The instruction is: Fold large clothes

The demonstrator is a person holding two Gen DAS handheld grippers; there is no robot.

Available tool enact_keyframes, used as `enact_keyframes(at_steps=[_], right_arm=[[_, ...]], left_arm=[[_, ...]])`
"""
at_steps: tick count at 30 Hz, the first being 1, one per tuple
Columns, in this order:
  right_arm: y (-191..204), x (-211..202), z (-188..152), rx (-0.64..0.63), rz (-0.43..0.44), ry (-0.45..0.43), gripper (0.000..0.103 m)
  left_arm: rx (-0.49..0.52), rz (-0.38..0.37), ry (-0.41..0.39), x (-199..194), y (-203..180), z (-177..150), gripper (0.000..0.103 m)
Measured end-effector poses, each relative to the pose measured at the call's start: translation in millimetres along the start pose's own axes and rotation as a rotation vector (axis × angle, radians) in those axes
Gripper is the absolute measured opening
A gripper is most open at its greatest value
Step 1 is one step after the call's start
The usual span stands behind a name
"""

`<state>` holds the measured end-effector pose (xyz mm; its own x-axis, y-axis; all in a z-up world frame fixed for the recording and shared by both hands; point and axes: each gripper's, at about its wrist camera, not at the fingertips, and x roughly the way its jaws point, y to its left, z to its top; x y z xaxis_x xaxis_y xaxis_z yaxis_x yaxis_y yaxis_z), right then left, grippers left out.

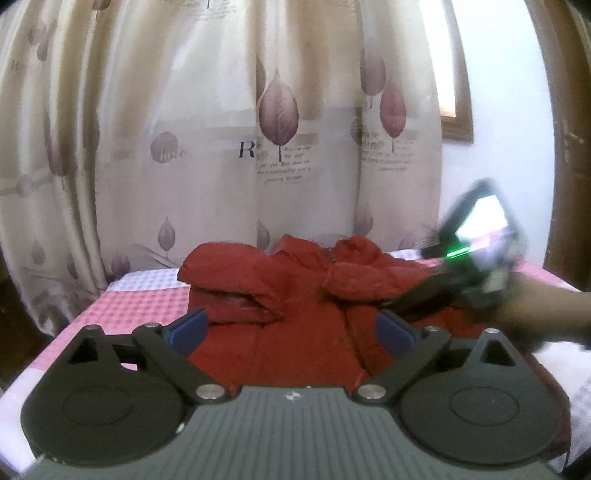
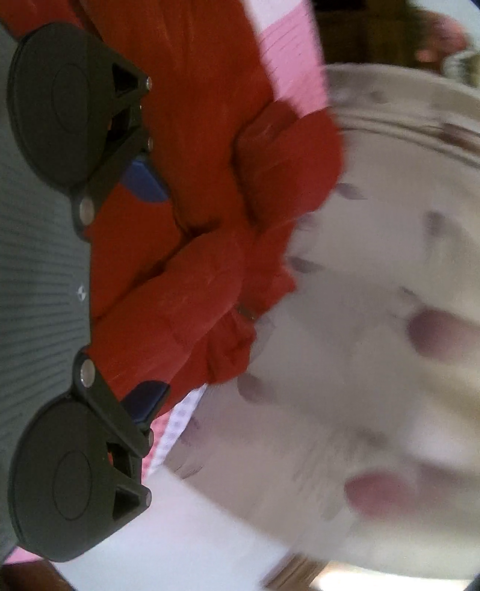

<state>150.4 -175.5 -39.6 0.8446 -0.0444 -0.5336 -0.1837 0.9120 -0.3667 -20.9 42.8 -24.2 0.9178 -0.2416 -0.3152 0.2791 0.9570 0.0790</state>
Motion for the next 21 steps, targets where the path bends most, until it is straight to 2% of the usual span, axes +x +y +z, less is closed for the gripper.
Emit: enact_keyframes(at_steps=[2,3,4,5,6,8,9,12,15,17,19,21], right_arm=[[16.2,38.9,3.2,-0.073,-0.046,0.044,0.103],[19.3,57.8,5.0,-0.095,-0.039,0.069,0.098],[20.1,72.0,2.8,-0.109,-0.043,0.100,0.087],[13.9,86.4,2.2,-0.097,-0.037,0.143,0.032],[3.0,91.5,1.6,-0.073,-0.054,0.165,0.008],[-32.2,80.0,-1.7,-0.008,-0.051,0.120,0.007],[-56.3,67.0,-6.9,0.021,-0.075,0.094,0.007],[-145.8,11.0,-35.8,0.143,-0.214,0.026,0.007],[-228.2,-38.8,-81.4,0.216,-0.356,0.035,0.008],[-274.3,-59.7,-118.3,0.278,-0.451,0.088,0.012],[-317.0,-79.9,-163.0,0.413,-0.462,0.173,0.024],[-333.0,-96.6,-201.5,0.510,-0.516,0.248,0.072]], left_arm=[[-0.014,0.005,0.021,2.0,7.9,-4.5,0.097],[-0.024,0.005,0.037,6.0,10.8,-5.2,0.097],[-0.028,0.003,0.051,9.2,14.4,-6.4,0.097],[-0.026,0.009,0.059,11.4,17.4,-7.4,0.097],[-0.020,0.025,0.059,12.2,19.7,-7.9,0.097],[-0.014,0.042,0.051,11.0,25.6,-10.1,0.097],[-0.012,0.042,0.050,10.4,28.5,-10.1,0.097],[-0.010,0.053,0.059,11.3,33.5,-11.3,0.098],[0.002,0.053,0.072,15.7,30.5,-10.1,0.098],[0.010,0.049,0.075,18.7,26.5,-6.9,0.099],[0.008,0.036,0.067,21.4,24.3,-2.1,0.102],[0.002,0.023,0.046,24.7,24.2,2.3,0.103]])
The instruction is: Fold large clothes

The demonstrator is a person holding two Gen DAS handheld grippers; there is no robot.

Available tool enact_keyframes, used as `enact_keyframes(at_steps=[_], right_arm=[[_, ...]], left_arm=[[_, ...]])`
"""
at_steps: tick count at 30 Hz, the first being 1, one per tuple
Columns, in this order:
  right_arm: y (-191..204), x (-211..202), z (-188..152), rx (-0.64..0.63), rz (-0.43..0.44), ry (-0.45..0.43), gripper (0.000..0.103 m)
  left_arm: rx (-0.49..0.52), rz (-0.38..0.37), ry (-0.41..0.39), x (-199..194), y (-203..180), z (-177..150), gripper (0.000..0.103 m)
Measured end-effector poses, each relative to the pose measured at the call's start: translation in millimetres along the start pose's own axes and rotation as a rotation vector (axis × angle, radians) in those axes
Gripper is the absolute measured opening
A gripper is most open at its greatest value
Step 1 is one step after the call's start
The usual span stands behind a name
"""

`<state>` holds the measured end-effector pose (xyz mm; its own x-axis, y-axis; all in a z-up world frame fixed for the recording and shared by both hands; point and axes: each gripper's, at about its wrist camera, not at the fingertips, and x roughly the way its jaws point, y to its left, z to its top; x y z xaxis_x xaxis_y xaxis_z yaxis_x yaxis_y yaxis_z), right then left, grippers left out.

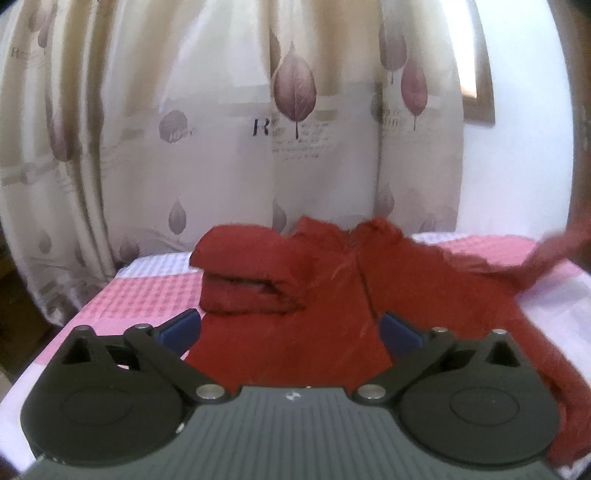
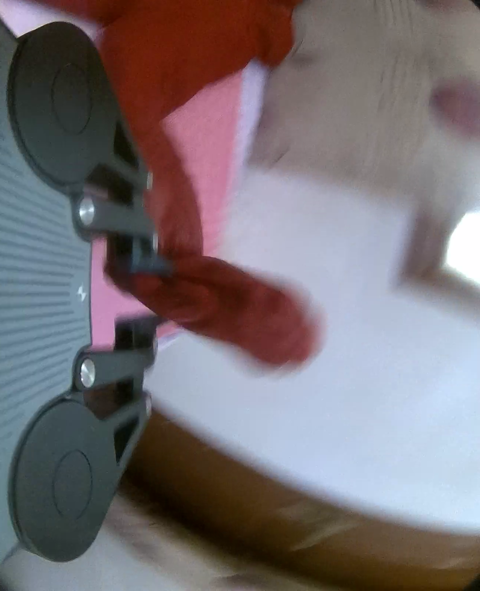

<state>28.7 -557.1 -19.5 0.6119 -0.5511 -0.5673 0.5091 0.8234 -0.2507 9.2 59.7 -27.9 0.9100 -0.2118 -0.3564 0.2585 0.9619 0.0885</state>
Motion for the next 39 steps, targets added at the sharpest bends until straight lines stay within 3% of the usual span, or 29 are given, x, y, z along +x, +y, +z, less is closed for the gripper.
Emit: enact_keyframes(at_steps=[3,5,7,10,13,15,16,19,20,21,25,27,28,31,33,35,39], right_arm=[[-24.9,-17.1,-52.0,0.142,0.043,-0.008,0.073],[-21.4,-46.1,-83.3,0.180,0.067,-0.084,0.073],[-8.5,-78.8,-106.4,0.224,0.168,-0.191,0.073],[18.2,-115.7,-126.6,0.228,0.285,-0.287,0.092],[51.0,-130.6,-133.6,0.193,0.410,-0.316,0.094],[64.4,-136.7,-126.9,0.166,0.454,-0.317,0.094],[71.0,-139.1,-126.7,0.150,0.483,-0.306,0.094],[83.5,-141.4,-125.9,0.125,0.507,-0.290,0.094],[88.1,-140.9,-122.9,0.115,0.516,-0.277,0.094],[91.2,-142.7,-123.6,0.108,0.517,-0.265,0.094],[93.7,-153.9,-123.6,0.113,0.534,-0.275,0.094],[93.5,-149.5,-119.4,0.112,0.542,-0.284,0.094],[95.6,-146.1,-119.3,0.116,0.550,-0.281,0.094],[101.3,-138.3,-118.3,0.163,0.588,-0.250,0.094],[109.3,-131.3,-117.0,0.194,0.620,-0.217,0.094],[120.9,-131.6,-117.3,0.196,0.629,-0.200,0.094],[137.9,-139.3,-116.6,0.143,0.652,-0.194,0.094]], left_arm=[[0.007,0.008,-0.034,14.1,1.8,8.2,0.103],[-0.001,0.000,-0.029,31.8,8.5,14.5,0.103],[-0.025,0.002,-0.003,56.5,17.5,22.9,0.103],[-0.106,-0.001,0.085,106.3,35.8,32.9,0.103],[-0.186,-0.018,0.152,154.0,51.2,36.8,0.103],[-0.217,0.013,0.185,182.0,57.9,39.1,0.102],[-0.231,0.001,0.183,193.9,60.7,40.2,0.097],[-0.260,0.016,0.239,224.9,69.9,47.3,0.006],[-0.327,0.032,0.240,226.6,81.0,50.8,0.002],[-0.380,0.073,0.191,219.3,92.6,55.3,0.002],[-0.400,0.358,0.011,161.2,155.5,75.8,0.002],[-0.413,0.449,-0.007,137.0,197.4,77.0,0.001],[-0.418,0.448,0.016,129.9,216.2,75.3,0.000],[-0.497,0.281,0.171,117.6,254.3,59.3,0.002],[-0.492,0.169,0.250,120.9,251.1,48.9,0.026],[-0.532,0.069,0.246,123.8,241.4,39.5,0.099],[-0.585,-0.093,0.219,146.9,206.2,32.6,0.103]])
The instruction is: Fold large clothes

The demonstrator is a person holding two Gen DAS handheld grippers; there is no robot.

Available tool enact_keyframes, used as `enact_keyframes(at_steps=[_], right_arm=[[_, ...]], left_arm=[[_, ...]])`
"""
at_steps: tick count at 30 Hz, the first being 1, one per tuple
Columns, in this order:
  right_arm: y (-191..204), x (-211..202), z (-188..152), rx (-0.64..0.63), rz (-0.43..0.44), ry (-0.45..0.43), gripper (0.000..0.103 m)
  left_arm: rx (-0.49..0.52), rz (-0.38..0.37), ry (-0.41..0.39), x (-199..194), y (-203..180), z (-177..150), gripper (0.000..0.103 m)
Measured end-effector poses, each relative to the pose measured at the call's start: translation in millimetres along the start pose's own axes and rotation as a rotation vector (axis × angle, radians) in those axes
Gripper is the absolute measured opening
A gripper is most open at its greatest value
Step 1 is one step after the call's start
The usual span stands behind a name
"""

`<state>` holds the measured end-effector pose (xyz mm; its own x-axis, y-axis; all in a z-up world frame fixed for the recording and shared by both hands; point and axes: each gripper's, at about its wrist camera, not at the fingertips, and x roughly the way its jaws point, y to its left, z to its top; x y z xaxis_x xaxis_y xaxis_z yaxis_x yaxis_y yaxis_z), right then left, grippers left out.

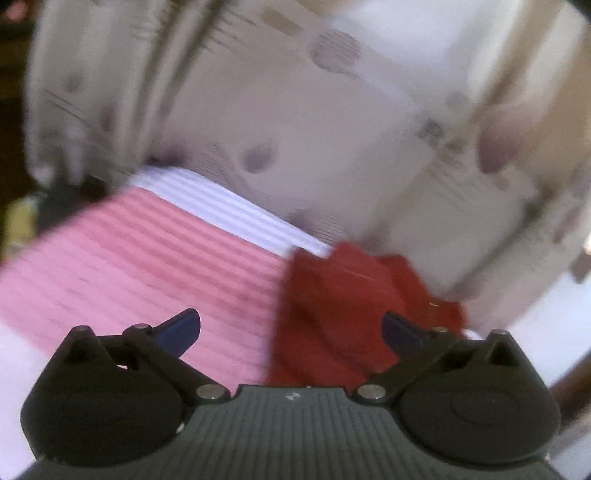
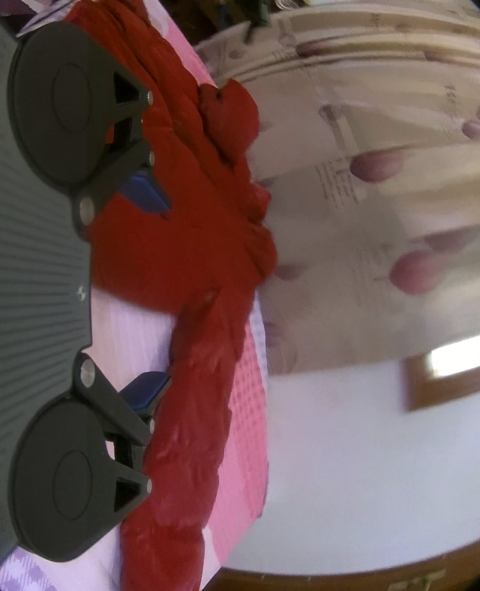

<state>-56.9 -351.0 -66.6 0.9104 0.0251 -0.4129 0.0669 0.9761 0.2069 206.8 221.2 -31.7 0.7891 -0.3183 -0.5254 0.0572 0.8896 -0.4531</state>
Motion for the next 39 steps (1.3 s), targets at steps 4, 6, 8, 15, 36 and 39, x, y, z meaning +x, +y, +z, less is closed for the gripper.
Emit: enact_keyframes(at_steps=[4,6,8,15,36,39], right_arm=[[6.9,-3.9,-4.0,-0.050,0.000,0.015,0.094],[5.3,-3.7,-6.2,-0.033,-0.003,0.027,0.094],[2.2,-1.0,-8.3,-0.004,-0.009,0.044,0.094],[9.2,0.2,-5.3,-0.025,-0.010,0.036,0.094],[11.1,-5.3,-44.6,0.241,0.262,0.309,0.099],[16.6,4.6,-55.3,0.300,0.339,0.348,0.096]], left_arm=[[0.012,0.013,0.070,57.6,-19.7,-6.0,0.103],[0.004,0.021,0.099,80.1,-26.5,-4.2,0.097],[0.030,0.020,0.093,93.5,-36.4,-3.6,0.021],[0.033,0.275,-0.225,22.2,-22.1,34.9,0.007],[0.112,0.144,0.088,-97.9,51.9,-152.6,0.097],[0.082,0.044,0.196,-87.0,50.9,-176.0,0.053]])
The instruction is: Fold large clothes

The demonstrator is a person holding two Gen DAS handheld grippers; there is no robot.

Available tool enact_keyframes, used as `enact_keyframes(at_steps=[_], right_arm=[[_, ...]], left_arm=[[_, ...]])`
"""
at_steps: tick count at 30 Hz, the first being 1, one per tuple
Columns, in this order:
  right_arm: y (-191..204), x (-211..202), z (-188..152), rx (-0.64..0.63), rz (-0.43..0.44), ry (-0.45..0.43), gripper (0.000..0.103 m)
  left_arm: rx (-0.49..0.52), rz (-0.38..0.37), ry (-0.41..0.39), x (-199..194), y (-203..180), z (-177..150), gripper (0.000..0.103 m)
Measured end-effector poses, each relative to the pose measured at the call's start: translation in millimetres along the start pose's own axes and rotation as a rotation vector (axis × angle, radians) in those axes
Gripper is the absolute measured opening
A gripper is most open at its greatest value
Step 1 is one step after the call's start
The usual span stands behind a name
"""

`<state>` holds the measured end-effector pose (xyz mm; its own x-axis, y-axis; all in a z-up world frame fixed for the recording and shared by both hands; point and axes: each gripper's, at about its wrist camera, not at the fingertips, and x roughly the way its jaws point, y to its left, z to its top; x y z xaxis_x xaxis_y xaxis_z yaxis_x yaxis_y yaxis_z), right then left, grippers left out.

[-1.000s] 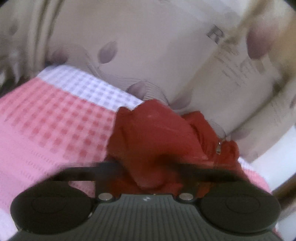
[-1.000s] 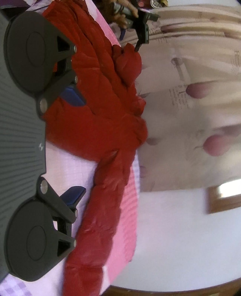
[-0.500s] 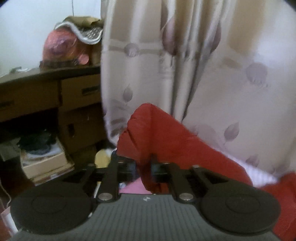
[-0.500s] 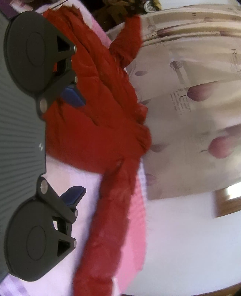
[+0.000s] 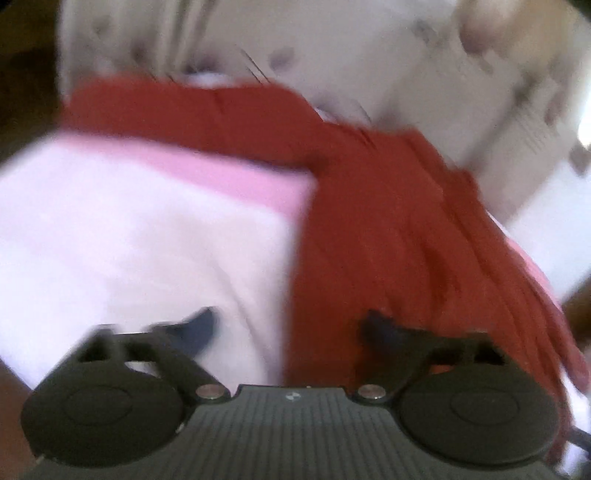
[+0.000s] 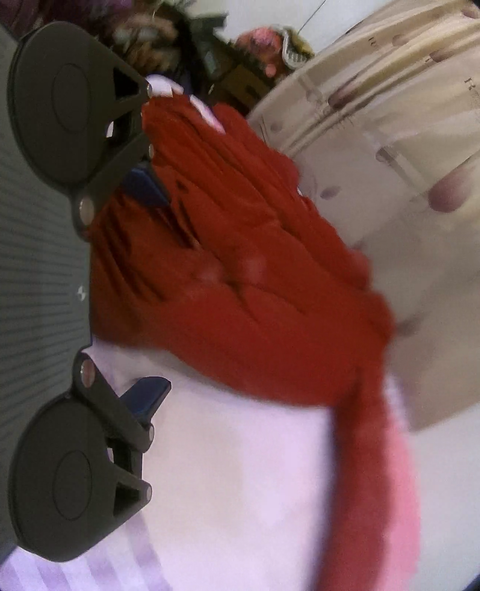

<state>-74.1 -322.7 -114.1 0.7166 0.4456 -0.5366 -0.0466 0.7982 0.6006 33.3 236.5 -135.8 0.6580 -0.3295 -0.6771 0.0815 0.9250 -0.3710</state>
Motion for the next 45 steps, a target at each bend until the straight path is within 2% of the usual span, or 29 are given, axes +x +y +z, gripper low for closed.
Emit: enact_keyframes(at_steps=[1,2,3,4,6,8,11,14,15,16,17,18,19,20,21,22,25,26,28,30,32,34,36,40,43,44,45], right_arm=[[2.6,3.9,-2.5,-0.010,-0.003,-0.002,0.093],[6.6,5.3,-2.6,-0.033,-0.014,-0.007,0.071],[10.8,9.1,-0.6,-0.054,-0.015,0.020,0.032],[13.0,9.1,1.1,-0.070,-0.031,0.022,0.029],[19.2,2.0,3.3,-0.128,-0.059,0.010,0.018],[20.4,-14.4,10.2,-0.156,-0.097,-0.005,0.015],[13.0,-47.7,18.1,-0.153,-0.120,-0.010,0.013],[-2.6,-62.6,9.7,-0.120,-0.127,0.064,0.014],[-9.8,-63.9,5.4,-0.090,-0.129,0.085,0.020],[-21.5,-67.6,2.8,-0.036,-0.114,0.096,0.022],[-32.4,-73.3,1.8,0.015,-0.094,0.086,0.028],[-46.4,-85.0,3.7,0.098,-0.079,0.036,0.040],[-57.3,-95.8,6.5,0.165,-0.067,-0.017,0.050],[-70.7,-109.4,8.3,0.240,-0.044,-0.089,0.075],[-85.9,-126.4,9.2,0.304,-0.019,-0.189,0.086],[-96.8,-140.4,9.7,0.337,-0.027,-0.274,0.086],[-133.1,-173.7,14.9,0.418,-0.137,-0.424,0.086],[-151.3,-184.8,16.2,0.472,-0.158,-0.473,0.086],[-182.7,-198.3,18.5,0.562,-0.184,-0.533,0.086],[-215.3,-211.5,22.2,0.634,-0.282,-0.593,0.086],[-240.7,-216.7,29.7,0.676,-0.328,-0.612,0.086],[-256.3,-214.6,36.3,0.705,-0.350,-0.623,0.086],[-263.8,-206.6,44.7,0.708,-0.385,-0.615,0.086],[-263.3,-186.8,59.8,0.674,-0.394,-0.616,0.086],[-264.1,-174.0,70.9,0.643,-0.464,-0.639,0.086],[-264.3,-168.4,71.6,0.635,-0.474,-0.647,0.077],[-267.9,-163.4,76.7,0.633,-0.487,-0.628,0.039]], left_arm=[[-0.007,-0.035,0.015,2.4,-3.2,-5.4,0.030],[-0.013,-0.047,0.015,1.9,-7.2,-8.5,0.020],[-0.007,-0.031,0.000,-0.7,-12.7,-11.4,0.016],[-0.002,-0.026,-0.010,-4.8,-18.6,-16.0,0.011],[0.033,-0.027,0.000,-14.4,-35.3,-25.3,0.009],[0.089,-0.041,0.015,-24.3,-53.2,-35.5,0.009],[0.130,-0.056,0.044,-41.6,-61.0,-56.6,0.010],[0.126,-0.051,0.047,-52.4,-52.5,-69.7,0.016],[0.126,-0.036,0.037,-57.4,-51.0,-70.7,0.023],[0.134,-0.011,0.017,-61.3,-53.3,-65.6,0.033],[0.153,0.016,-0.016,-68.4,-55.7,-63.6,0.044],[0.169,0.034,-0.059,-79.6,-59.2,-63.7,0.052],[0.172,0.048,-0.102,-89.4,-60.3,-59.1,0.070],[0.168,0.046,-0.138,-99.1,-60.8,-56.7,0.081],[0.160,0.039,-0.181,-105.6,-63.7,-49.2,0.082],[0.156,0.031,-0.214,-108.1,-69.1,-42.7,0.084],[0.153,-0.012,-0.272,-108.6,-85.2,-23.4,0.095],[0.148,-0.025,-0.296,-103.0,-94.4,-17.0,0.096],[0.135,-0.047,-0.325,-89.8,-108.9,-8.4,0.099],[0.139,-0.064,-0.357,-72.1,-127.4,-2.5,0.100],[0.152,-0.067,-0.376,-50.6,-143.6,3.6,0.102],[0.164,-0.064,-0.340,-23.6,-161.5,11.4,0.101],[0.155,-0.077,-0.324,-7.8,-171.2,14.6,0.100],[0.169,-0.091,-0.307,12.0,-186.9,9.9,0.102],[0.219,-0.043,-0.298,21.3,-190.1,2.4,0.102],[0.219,-0.032,-0.291,24.1,-187.6,0.9,0.102],[0.209,-0.027,-0.281,26.1,-184.1,0.0,0.102]])
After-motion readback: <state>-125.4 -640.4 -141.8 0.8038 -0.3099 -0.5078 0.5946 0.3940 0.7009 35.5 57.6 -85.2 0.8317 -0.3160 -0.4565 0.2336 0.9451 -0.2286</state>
